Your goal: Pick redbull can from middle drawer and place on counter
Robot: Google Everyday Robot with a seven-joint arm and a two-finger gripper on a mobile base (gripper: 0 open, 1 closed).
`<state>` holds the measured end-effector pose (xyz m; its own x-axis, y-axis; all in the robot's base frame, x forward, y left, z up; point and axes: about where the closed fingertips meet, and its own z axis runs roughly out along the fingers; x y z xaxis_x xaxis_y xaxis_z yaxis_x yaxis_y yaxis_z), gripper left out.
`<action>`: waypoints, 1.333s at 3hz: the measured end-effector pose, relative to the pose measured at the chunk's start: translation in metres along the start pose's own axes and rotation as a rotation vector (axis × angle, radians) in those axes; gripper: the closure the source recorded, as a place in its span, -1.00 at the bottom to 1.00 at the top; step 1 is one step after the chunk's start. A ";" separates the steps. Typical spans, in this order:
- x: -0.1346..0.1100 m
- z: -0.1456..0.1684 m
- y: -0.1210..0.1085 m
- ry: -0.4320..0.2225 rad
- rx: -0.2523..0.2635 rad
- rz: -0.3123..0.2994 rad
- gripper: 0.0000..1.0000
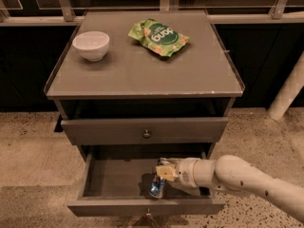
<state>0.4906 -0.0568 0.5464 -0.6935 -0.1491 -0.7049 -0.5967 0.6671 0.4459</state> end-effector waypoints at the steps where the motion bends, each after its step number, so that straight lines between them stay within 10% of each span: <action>1: -0.028 -0.012 0.008 -0.056 0.090 -0.068 1.00; 4: -0.033 -0.015 -0.014 -0.149 0.183 -0.034 1.00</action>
Offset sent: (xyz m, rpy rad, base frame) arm 0.0396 -0.0517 -0.0287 0.0193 -0.0665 -0.3233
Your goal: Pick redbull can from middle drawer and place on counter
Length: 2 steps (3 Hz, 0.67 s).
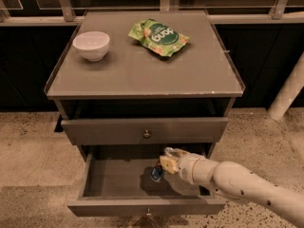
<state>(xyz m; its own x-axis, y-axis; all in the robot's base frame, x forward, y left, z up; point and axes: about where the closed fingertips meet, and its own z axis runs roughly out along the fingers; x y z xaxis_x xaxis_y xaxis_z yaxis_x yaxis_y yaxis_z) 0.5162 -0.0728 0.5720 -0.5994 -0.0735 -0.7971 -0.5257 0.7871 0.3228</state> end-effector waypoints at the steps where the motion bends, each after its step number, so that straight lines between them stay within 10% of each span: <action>1: -0.021 -0.015 0.024 -0.051 -0.016 -0.071 1.00; 2: -0.068 -0.037 0.069 -0.112 -0.033 -0.192 1.00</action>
Offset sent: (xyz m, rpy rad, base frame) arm -0.0281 0.0717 0.1997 -0.1099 -0.3942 0.1646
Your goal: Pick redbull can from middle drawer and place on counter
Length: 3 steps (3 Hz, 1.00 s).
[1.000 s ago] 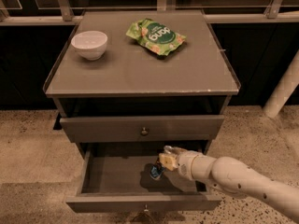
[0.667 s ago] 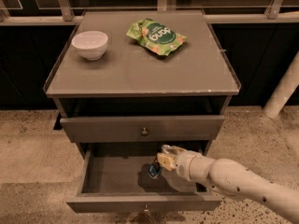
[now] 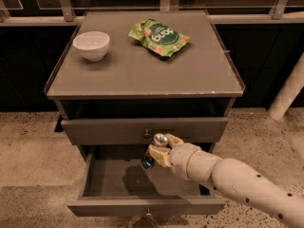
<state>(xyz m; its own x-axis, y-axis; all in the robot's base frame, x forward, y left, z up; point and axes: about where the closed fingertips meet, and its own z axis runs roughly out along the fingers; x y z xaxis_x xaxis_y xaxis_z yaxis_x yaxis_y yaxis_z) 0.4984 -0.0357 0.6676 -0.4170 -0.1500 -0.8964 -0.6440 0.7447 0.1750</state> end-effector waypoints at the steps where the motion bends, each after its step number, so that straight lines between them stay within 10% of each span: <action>1: -0.082 -0.011 0.033 -0.032 0.010 -0.163 1.00; 3: -0.091 -0.011 0.041 -0.026 -0.055 -0.187 1.00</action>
Offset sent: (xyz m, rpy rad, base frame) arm 0.0051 0.0250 0.0659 -0.0592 -0.1015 0.0442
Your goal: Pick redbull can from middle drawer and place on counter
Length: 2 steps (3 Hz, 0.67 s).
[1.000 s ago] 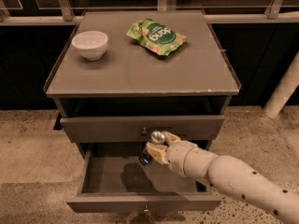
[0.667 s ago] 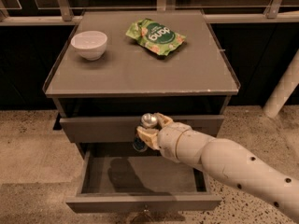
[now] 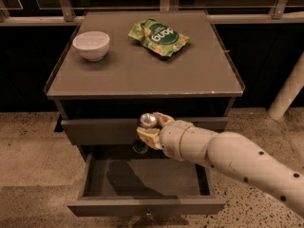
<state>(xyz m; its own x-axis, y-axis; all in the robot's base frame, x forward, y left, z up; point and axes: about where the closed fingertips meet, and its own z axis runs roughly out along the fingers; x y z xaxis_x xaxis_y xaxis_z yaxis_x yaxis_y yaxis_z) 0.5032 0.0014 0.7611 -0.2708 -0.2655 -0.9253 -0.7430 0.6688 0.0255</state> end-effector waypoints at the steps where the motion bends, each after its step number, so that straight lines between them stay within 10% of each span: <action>1: -0.047 -0.011 -0.006 -0.055 -0.089 -0.075 1.00; 2: -0.088 -0.024 -0.015 -0.095 -0.178 -0.144 1.00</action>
Offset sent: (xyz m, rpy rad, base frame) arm 0.0264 -0.0127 0.1417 0.0406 -0.1631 0.3704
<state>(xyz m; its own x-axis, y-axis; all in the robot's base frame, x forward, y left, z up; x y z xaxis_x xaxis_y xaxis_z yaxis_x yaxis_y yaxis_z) 0.5234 -0.0015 0.8517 -0.1014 -0.2770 -0.9555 -0.8683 0.4934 -0.0509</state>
